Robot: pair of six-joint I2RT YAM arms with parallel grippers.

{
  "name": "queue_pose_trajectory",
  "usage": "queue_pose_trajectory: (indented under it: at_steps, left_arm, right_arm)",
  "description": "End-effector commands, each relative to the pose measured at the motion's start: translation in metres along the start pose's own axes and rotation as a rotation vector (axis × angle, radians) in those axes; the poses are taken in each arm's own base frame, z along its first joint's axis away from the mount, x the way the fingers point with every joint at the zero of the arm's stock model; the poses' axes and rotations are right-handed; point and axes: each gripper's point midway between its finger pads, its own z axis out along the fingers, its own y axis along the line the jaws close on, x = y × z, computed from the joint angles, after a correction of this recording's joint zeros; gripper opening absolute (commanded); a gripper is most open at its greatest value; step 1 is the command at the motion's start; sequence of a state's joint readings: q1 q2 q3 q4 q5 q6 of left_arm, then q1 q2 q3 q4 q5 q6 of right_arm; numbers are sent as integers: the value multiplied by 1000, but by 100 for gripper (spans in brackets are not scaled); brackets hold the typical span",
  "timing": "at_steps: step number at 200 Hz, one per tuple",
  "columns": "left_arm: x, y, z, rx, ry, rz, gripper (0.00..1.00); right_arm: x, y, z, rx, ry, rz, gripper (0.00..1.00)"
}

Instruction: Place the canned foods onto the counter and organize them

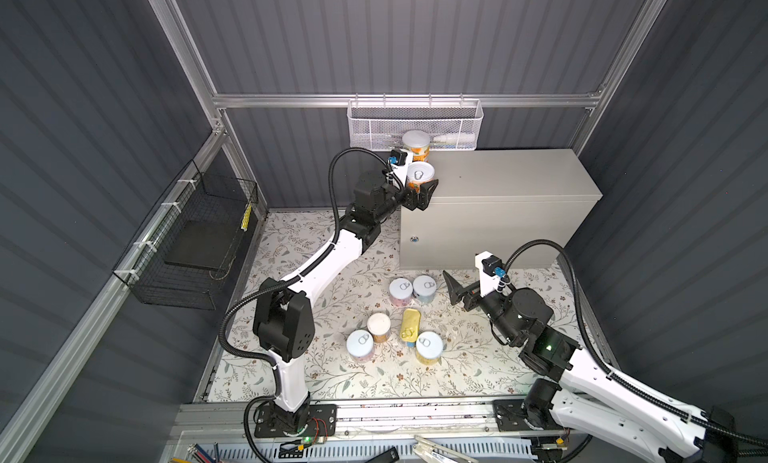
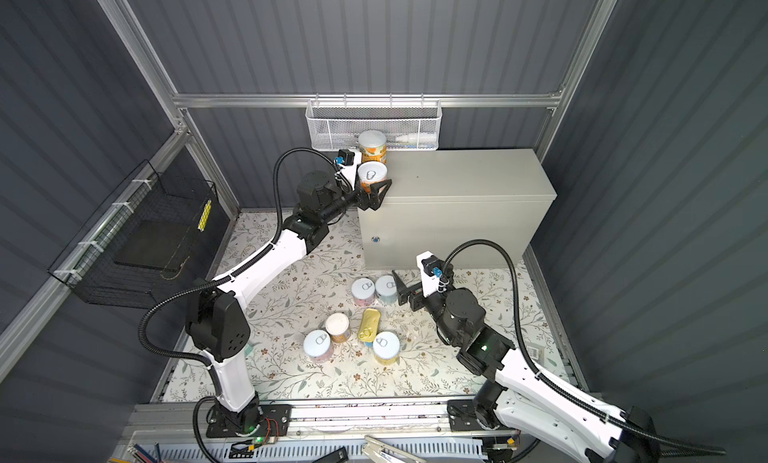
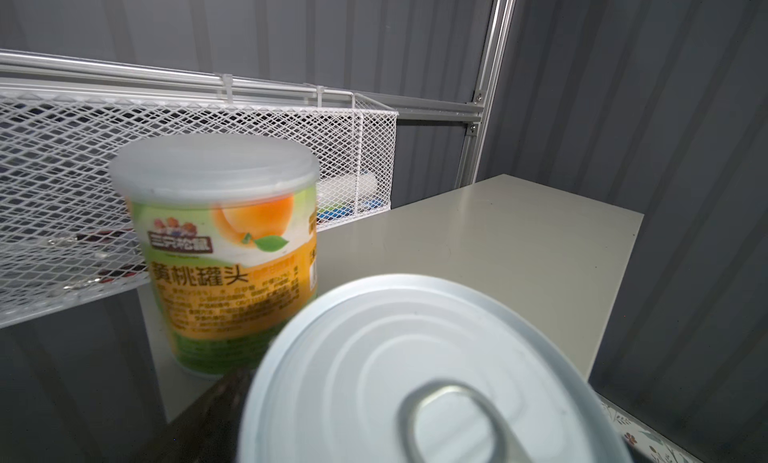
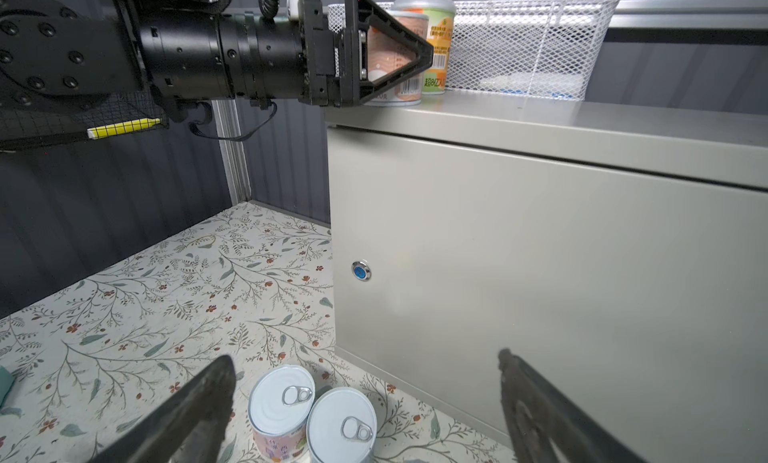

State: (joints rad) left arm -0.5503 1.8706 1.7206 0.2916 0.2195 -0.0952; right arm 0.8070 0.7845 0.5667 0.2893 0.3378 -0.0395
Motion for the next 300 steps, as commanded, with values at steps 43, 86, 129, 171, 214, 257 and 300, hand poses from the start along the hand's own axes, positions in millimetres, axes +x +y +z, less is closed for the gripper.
queue_pose_trajectory:
  at_steps: [43,86,129,171,214,257,300]
  left_arm:
    - [-46,-3,-25,-42,-61,55,100]
    - [-49,2,-34,-84,-33,51,100]
    - [-49,-6,-48,-75,-2,41,100]
    - [-41,1,-74,-168,29,-10,100]
    - [-49,3,-112,-241,11,-34,100]
    - [-34,29,-160,-455,88,-21,100]
    - [3,50,-223,-670,258,6,100]
  right_arm:
    - [8,-5,-13,7,47,62,99]
    - [11,-8,-15,23,66,77,99]
    - [7,-14,-20,46,76,57,99]
    - [13,-18,-27,58,86,80,99]
    - [20,-23,-37,69,126,91,99]
    - [16,-19,-51,13,79,130,99]
    - [27,-18,-51,17,148,116,99]
